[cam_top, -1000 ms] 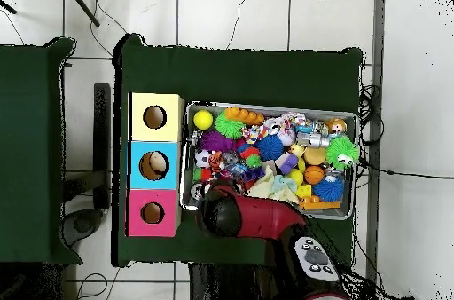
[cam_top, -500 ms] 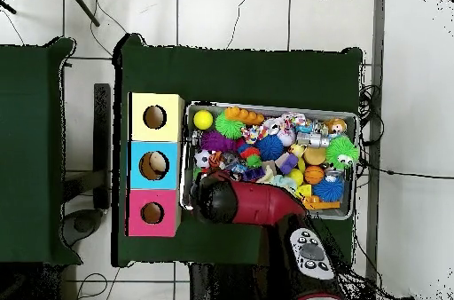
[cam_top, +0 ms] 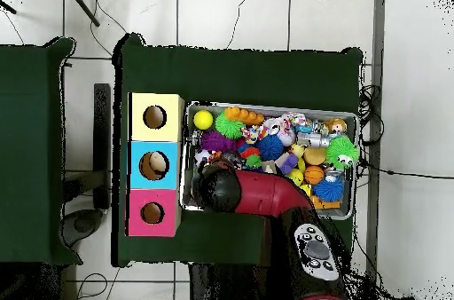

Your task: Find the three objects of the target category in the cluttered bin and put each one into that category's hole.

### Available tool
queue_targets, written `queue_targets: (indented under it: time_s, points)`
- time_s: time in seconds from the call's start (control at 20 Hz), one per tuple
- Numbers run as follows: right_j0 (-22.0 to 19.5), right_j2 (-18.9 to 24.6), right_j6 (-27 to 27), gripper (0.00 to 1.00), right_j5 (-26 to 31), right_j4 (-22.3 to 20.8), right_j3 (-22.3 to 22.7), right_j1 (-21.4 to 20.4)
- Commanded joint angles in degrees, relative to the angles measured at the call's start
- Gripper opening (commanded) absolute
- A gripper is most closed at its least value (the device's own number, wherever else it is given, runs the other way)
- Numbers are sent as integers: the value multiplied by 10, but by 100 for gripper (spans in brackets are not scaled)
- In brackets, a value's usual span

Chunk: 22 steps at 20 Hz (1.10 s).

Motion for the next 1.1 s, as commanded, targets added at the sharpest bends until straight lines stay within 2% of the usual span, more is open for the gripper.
queue_targets:
  time_s: [0.05, 0.45, 0.85, 1.1]
  points:
    - [-5, -5, 93, 100, 99, 39, -63, -27]
    - [-4, -22, 116, 100, 124, 66, -90, -12]
    - [-25, -31, 132, 100, 27, 86, -73, 36]
    - [-23, -44, 136, 100, 6, 92, -82, 60]
